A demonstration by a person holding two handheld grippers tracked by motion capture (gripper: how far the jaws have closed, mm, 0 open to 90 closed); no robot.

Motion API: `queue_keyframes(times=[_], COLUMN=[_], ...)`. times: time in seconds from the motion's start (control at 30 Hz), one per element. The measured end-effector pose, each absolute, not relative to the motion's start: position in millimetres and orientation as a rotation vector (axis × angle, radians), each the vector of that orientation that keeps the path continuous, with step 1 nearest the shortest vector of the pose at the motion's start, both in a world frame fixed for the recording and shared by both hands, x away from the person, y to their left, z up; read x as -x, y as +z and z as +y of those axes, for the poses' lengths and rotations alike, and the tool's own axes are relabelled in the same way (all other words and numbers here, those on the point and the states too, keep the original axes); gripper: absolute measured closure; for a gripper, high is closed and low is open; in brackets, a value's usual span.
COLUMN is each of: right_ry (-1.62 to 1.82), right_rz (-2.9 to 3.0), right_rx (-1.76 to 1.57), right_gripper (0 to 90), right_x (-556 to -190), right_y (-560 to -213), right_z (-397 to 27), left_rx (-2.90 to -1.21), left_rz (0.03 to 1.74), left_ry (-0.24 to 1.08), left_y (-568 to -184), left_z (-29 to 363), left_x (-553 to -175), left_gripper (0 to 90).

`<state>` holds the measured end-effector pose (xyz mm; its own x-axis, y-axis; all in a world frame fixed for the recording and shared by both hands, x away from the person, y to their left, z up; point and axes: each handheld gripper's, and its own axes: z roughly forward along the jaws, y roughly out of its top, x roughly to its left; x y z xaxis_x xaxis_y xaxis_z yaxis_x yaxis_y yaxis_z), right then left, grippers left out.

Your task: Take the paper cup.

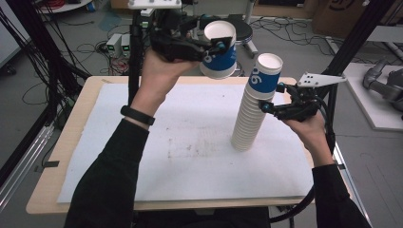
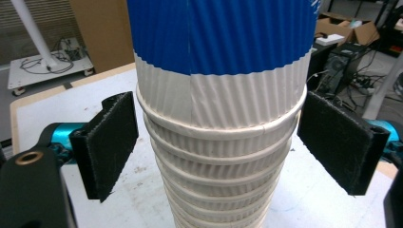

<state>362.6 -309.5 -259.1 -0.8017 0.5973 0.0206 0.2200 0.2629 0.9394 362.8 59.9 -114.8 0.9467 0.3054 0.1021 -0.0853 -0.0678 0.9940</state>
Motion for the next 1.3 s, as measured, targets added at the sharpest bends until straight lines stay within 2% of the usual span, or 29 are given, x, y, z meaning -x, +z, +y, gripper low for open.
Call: queue_keyframes(times=[0.2,0.47,0.83,1.3], right_ry=[1.516,1.559,1.63,1.656], right_rz=[2.172,2.103,2.068,2.131], right_rx=[-0.749,-0.766,-0.727,-0.647], right_gripper=[13.7,13.7,13.7,14.2], right_x=[-350.2,-327.8,-300.5,-294.6], right_y=[-256.9,-256.5,-260.7,-259.9], right_z=[-311.0,-324.3,-329.7,-308.3], left_rx=[-1.645,-1.696,-1.722,-1.723], left_rz=[0.189,0.202,0.234,0.277], left_ry=[0.332,0.32,0.299,0.244], left_y=[-134.3,-160.4,-201.5,-255.3], left_z=[85.6,100.8,108.9,112.9], left_x=[-345.4,-329.9,-318.4,-319.0], left_gripper=[30.7,30.7,30.7,30.7])
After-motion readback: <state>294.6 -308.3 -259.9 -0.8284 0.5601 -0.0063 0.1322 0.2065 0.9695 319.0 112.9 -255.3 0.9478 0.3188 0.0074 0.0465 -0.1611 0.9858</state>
